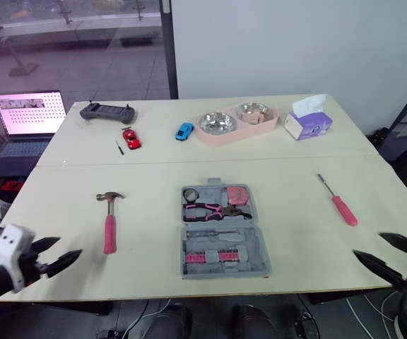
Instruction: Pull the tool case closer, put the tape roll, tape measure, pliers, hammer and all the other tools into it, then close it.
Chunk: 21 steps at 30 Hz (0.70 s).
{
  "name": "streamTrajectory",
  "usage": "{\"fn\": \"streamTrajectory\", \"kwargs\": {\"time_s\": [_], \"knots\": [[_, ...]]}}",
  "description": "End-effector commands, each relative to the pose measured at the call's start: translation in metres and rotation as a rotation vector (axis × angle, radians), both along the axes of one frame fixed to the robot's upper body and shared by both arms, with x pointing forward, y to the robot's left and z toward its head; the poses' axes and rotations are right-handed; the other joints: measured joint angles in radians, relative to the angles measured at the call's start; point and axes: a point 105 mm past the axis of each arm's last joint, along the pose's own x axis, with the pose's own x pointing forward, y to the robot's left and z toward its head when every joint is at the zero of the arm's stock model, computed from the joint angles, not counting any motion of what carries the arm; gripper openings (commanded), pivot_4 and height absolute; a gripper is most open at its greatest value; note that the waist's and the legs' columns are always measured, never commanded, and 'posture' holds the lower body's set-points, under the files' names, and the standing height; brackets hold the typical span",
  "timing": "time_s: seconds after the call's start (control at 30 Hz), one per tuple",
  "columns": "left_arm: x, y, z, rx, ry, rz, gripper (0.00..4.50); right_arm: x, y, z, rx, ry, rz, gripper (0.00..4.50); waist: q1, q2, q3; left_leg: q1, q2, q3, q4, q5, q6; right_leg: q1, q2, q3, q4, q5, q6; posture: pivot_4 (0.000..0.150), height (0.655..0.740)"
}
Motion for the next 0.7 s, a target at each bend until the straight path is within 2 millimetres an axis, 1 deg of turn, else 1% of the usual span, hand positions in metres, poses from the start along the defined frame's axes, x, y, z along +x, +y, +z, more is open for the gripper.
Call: {"fn": "streamTrajectory", "kwargs": {"time_s": [0.03, 0.07, 0.1, 0.13, 0.2, 0.3, 0.37, 0.43, 0.5, 0.53, 0.6, 0.67, 0.7], "knots": [[0.022, -0.006, 0.015, -0.002, -0.084, 0.175, 4.45, 0.011, 0.046, 0.017, 0.008, -0.044, 0.17, 4.5, 0.002, -0.001, 0.0, 0.0, 0.0, 0.0, 0.0, 0.0, 0.0, 0.0, 0.0, 0.0, 0.0, 0.001, -0.002, 0.15, 0.74], [0.029, -0.007, 0.014, -0.022, -0.083, 0.238, 4.45, 0.015, 0.057, 0.02, 0.013, -0.055, 0.215, 4.5, 0.002, -0.001, 0.0, 0.0, 0.0, 0.0, 0.0, 0.0, 0.0, 0.0, 0.0, 0.0, 0.0, 0.003, -0.004, 0.15, 0.74], [0.035, -0.007, 0.012, -0.03, -0.078, 0.299, 4.45, 0.018, 0.066, 0.023, 0.014, -0.066, 0.256, 4.5, 0.003, -0.002, 0.0, 0.0, -0.001, 0.0, 0.001, 0.0, 0.0, 0.0, 0.0, -0.001, 0.0, 0.004, -0.002, 0.15, 0.74], [0.04, -0.012, 0.01, -0.036, -0.063, 0.328, 4.45, 0.021, 0.074, 0.025, 0.015, -0.074, 0.293, 4.5, 0.004, -0.004, 0.001, 0.0, -0.001, 0.0, 0.002, 0.001, 0.0, 0.0, 0.001, -0.001, 0.0, 0.005, 0.0, 0.15, 0.74], [0.051, -0.028, 0.008, -0.063, -0.041, 0.357, 4.45, 0.026, 0.091, 0.031, 0.018, -0.095, 0.385, 4.5, 0.004, -0.007, 0.0, 0.0, -0.001, 0.0, 0.002, 0.002, 0.001, 0.0, 0.001, -0.002, 0.001, 0.006, 0.002, 0.15, 0.74], [0.065, -0.041, 0.006, -0.083, -0.025, 0.41, 4.45, 0.03, 0.11, 0.037, 0.013, -0.116, 0.493, 4.5, 0.005, -0.008, 0.001, -0.001, -0.003, 0.0, 0.002, 0.003, 0.002, 0.0, 0.001, -0.002, 0.0, 0.007, 0.003, 0.15, 0.74], [0.074, -0.048, 0.001, -0.035, 0.008, 0.429, 4.45, 0.033, 0.121, 0.04, 0.003, -0.127, 0.564, 4.5, 0.004, -0.01, 0.001, -0.001, -0.003, 0.0, 0.002, 0.003, 0.002, 0.0, 0.001, -0.002, 0.0, 0.007, 0.003, 0.15, 0.74], [0.082, -0.053, -0.002, 0.015, 0.032, 0.443, 4.45, 0.034, 0.129, 0.041, -0.007, -0.13, 0.618, 4.5, 0.003, -0.01, 0.001, -0.001, -0.003, 0.0, 0.002, 0.003, 0.002, 0.0, 0.001, -0.003, 0.0, 0.007, 0.003, 0.15, 0.74], [0.091, -0.055, -0.004, 0.04, 0.06, 0.461, 4.45, 0.037, 0.132, 0.04, -0.012, -0.128, 0.633, 4.5, 0.003, -0.011, 0.001, -0.001, -0.003, 0.0, 0.002, 0.003, 0.001, 0.0, 0.002, -0.003, 0.001, 0.007, 0.003, 0.15, 0.74], [0.094, -0.053, -0.009, 0.076, 0.093, 0.472, 4.45, 0.038, 0.132, 0.039, -0.011, -0.122, 0.635, 4.5, 0.003, -0.011, 0.001, -0.001, -0.003, -0.001, 0.002, 0.003, 0.001, 0.0, 0.002, -0.003, 0.001, 0.007, 0.003, 0.15, 0.74], [0.096, -0.048, -0.015, 0.119, 0.13, 0.489, 4.45, 0.039, 0.131, 0.037, -0.015, -0.117, 0.633, 4.5, 0.003, -0.011, 0.001, -0.001, -0.003, -0.001, 0.002, 0.003, 0.001, 0.0, 0.002, -0.003, 0.001, 0.007, 0.003, 0.15, 0.74], [0.092, -0.044, -0.03, 0.124, 0.241, 0.505, 4.45, 0.039, 0.13, 0.036, -0.02, -0.113, 0.628, 4.5, 0.001, -0.011, 0.001, -0.001, -0.004, -0.001, 0.002, 0.003, 0.001, 0.0, 0.002, -0.003, 0.001, 0.007, 0.003, 0.15, 0.74], [0.09, -0.045, -0.035, 0.125, 0.27, 0.497, 4.45, 0.038, 0.129, 0.035, -0.023, -0.111, 0.625, 4.5, 0.001, -0.011, 0.001, -0.001, -0.004, -0.001, 0.002, 0.003, 0.001, -0.001, 0.002, -0.003, 0.001, 0.007, 0.003, 0.15, 0.74]]}}
